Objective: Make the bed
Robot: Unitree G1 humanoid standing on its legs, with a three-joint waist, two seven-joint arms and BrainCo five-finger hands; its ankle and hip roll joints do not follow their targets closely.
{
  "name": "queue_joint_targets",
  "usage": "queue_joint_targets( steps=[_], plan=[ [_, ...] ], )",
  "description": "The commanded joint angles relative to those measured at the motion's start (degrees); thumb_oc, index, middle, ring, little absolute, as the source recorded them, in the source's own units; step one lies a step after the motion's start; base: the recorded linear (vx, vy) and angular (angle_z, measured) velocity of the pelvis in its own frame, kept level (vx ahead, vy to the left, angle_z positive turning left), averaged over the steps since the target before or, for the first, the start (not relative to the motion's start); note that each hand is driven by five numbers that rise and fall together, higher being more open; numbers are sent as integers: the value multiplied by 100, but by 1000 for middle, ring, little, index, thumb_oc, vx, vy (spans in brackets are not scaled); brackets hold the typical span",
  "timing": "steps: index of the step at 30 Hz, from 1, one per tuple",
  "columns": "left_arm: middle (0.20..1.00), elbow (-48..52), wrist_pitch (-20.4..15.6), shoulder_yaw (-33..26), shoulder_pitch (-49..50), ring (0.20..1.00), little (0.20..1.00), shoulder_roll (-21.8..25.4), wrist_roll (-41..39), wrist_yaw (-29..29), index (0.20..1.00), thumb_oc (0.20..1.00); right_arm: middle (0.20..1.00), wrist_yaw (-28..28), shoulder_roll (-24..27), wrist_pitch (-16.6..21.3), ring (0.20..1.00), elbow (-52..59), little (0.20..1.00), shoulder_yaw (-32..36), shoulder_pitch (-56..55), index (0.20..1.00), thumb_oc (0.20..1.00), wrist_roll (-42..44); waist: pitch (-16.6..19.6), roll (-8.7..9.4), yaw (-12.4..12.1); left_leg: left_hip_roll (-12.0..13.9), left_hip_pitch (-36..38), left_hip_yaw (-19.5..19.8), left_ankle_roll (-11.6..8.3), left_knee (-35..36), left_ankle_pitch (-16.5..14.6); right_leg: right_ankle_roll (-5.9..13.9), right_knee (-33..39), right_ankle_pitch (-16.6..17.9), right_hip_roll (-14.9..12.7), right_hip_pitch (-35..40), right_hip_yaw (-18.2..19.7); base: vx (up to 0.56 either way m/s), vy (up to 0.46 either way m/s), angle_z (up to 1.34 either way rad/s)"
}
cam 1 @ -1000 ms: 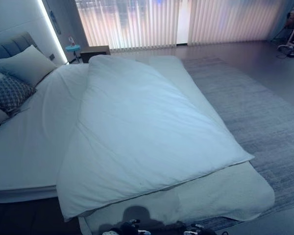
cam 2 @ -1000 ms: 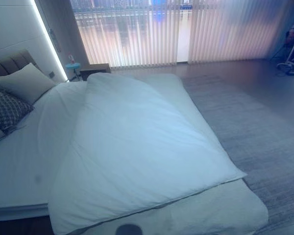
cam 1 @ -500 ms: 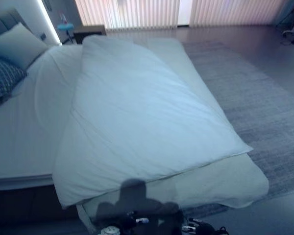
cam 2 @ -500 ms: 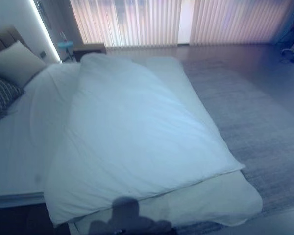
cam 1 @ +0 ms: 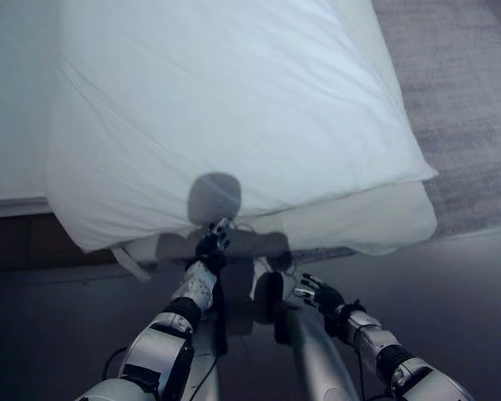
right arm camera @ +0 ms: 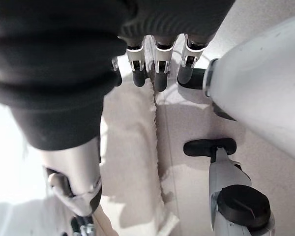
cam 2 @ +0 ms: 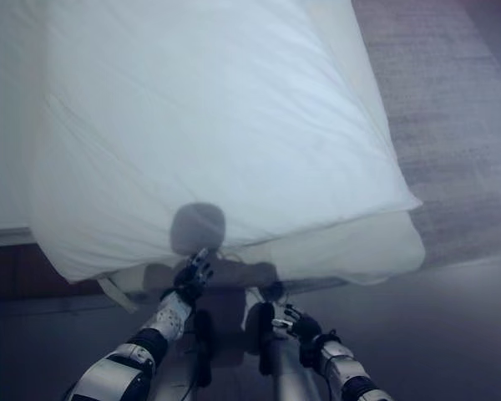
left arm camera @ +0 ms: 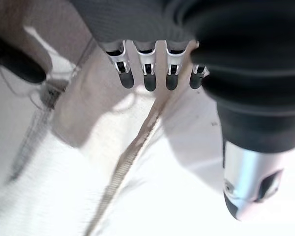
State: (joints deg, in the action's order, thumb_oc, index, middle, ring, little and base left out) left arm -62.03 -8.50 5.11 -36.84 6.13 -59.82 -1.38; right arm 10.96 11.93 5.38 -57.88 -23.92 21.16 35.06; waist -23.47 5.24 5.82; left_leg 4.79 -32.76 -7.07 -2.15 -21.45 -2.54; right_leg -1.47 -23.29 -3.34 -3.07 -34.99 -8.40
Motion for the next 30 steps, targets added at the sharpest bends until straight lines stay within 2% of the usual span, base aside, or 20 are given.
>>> queue_joint_targets(
  steps=[1, 6, 15, 30],
  plan=[
    [1000, 260, -450, -144, -149, 1000, 1000, -238, -483, -97, 1000, 1000, 1000, 59, 108, 220, 1000, 644, 1000, -170, -393, 1000, 1000, 327, 485, -97, 89, 231, -681, 83, -201, -367, 0, 744, 97, 204, -211, -329, 20, -34, 8, -9],
    [1000, 425, -646, -375, -499, 1000, 1000, -231, -927, -222, 1000, 1000, 1000, -5, 138, 289, 1000, 869, 1000, -207, -414, 1000, 1000, 424, 488, -117, 163, 249, -1107, 111, -217, -546, -24, 724, -39, 190, -251, -724, -4, -13, 5, -2],
    [1000, 271, -825, -914, -1070, 1000, 1000, 61, -1567, -233, 1000, 1000, 1000, 14, 178, 320, 1000, 1343, 1000, -467, -559, 1000, 1000, 386, 550, -60, 293, 283, -1353, 75, -259, -542, -56, 719, -6, 214, -210, -1039, 104, -2, 0, -1],
    [1000, 184, -1183, -1151, -1908, 1000, 1000, 248, -1835, -849, 1000, 1000, 1000, -147, 288, 352, 1000, 1423, 1000, -542, -612, 1000, 1000, 403, 610, -125, 394, 338, -1601, 57, -301, -551, 4, 731, -24, 256, -221, -1321, 150, -1, -6, -4]
  ],
)
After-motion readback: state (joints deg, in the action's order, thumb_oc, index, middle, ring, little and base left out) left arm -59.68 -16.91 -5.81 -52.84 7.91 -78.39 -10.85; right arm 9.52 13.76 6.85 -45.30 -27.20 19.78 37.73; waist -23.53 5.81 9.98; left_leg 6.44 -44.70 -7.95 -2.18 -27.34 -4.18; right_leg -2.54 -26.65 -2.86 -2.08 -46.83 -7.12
